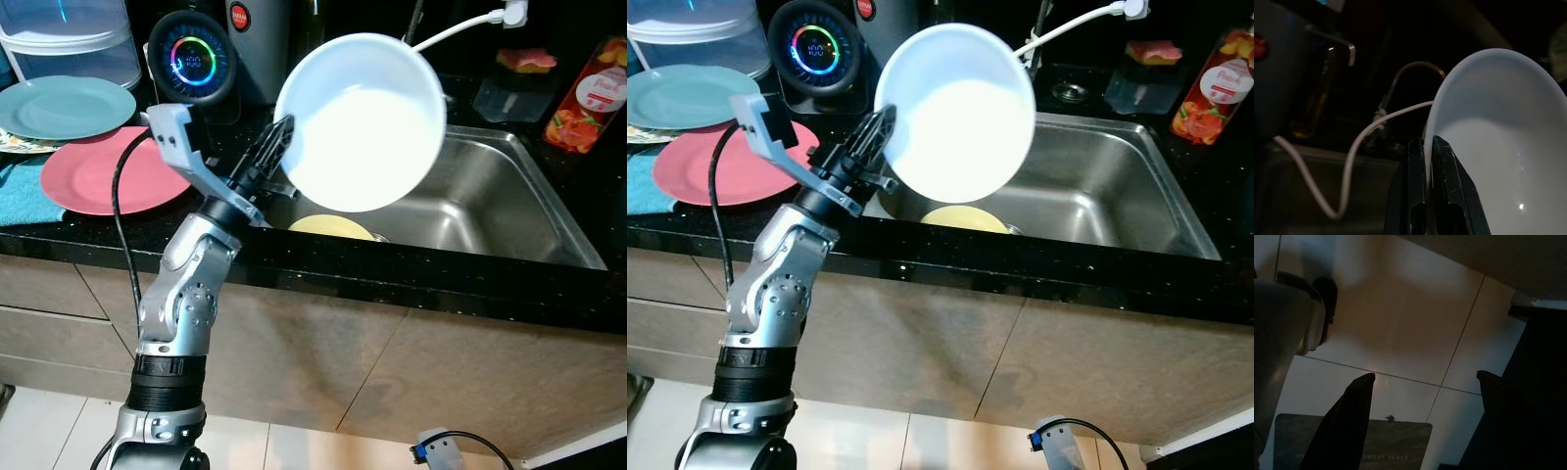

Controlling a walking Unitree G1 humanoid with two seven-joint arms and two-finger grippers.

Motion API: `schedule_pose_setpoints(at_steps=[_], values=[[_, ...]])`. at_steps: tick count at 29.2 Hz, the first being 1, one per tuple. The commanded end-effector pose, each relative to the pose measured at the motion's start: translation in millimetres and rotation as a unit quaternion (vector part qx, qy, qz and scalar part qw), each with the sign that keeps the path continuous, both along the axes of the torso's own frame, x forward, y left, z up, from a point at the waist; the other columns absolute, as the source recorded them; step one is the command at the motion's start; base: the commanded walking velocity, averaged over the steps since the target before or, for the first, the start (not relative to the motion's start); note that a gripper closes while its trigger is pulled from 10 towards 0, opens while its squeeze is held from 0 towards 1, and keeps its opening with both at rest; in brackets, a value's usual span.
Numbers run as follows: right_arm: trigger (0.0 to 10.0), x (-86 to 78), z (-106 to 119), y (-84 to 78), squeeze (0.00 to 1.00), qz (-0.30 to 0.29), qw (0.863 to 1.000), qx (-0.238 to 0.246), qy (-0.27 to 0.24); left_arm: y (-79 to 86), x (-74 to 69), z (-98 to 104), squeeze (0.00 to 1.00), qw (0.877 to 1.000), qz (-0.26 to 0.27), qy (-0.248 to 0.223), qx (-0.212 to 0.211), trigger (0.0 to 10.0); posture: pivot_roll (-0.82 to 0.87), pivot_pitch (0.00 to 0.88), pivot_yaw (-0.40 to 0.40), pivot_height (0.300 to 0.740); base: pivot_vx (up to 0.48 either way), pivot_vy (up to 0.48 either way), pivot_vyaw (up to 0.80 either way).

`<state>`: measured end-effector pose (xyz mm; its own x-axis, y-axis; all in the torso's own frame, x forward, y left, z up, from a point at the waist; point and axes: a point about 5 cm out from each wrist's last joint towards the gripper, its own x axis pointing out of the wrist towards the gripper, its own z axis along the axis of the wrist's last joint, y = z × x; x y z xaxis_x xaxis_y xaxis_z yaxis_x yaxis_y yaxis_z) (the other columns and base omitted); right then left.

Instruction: Kitchen organization

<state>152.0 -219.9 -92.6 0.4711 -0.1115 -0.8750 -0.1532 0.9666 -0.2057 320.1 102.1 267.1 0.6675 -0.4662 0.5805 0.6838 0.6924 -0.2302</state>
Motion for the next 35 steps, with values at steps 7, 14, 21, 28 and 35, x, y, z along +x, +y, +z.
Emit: schedule_pose_setpoints(at_steps=[7, 14, 21, 28, 35], values=[[10.0, -10.1, -2.8, -4.7, 0.00, -0.008, 1.000, -0.002, 0.012, 17.3, 21.2, -6.7, 0.00, 0.995, 0.085, 0.026, 0.044, 10.0, 0.06, 0.075, -0.061, 0.740, 0.000, 0.000, 0.00], [10.0, -15.3, -4.1, -6.8, 0.00, -0.014, 1.000, -0.003, 0.016, 25.4, 32.8, -11.5, 0.00, 0.989, 0.128, 0.041, 0.065, 10.0, 0.04, 0.096, -0.052, 0.740, 0.000, 0.000, 0.00], [10.0, -34.1, -8.7, -12.2, 0.00, -0.024, 0.999, -0.007, 0.032, 23.2, 36.9, -7.7, 0.00, 0.988, 0.135, 0.037, 0.066, 10.0, 0.00, 0.143, -0.039, 0.740, 0.000, 0.000, 0.00], [10.0, -59.0, -13.0, -19.6, 0.00, -0.038, 0.998, -0.012, 0.052, 9.2, 37.0, 4.9, 0.00, 0.986, 0.129, -0.014, 0.108, 10.0, -0.02, 0.188, -0.033, 0.740, 0.000, 0.000, 0.00], [10.0, -56.5, -12.8, -17.7, 0.00, -0.034, 0.998, -0.011, 0.048, -3.5, 45.6, -2.1, 0.06, 0.969, 0.123, -0.018, 0.213, 10.0, -0.01, 0.208, -0.027, 0.740, 0.000, 0.000, 0.00]])
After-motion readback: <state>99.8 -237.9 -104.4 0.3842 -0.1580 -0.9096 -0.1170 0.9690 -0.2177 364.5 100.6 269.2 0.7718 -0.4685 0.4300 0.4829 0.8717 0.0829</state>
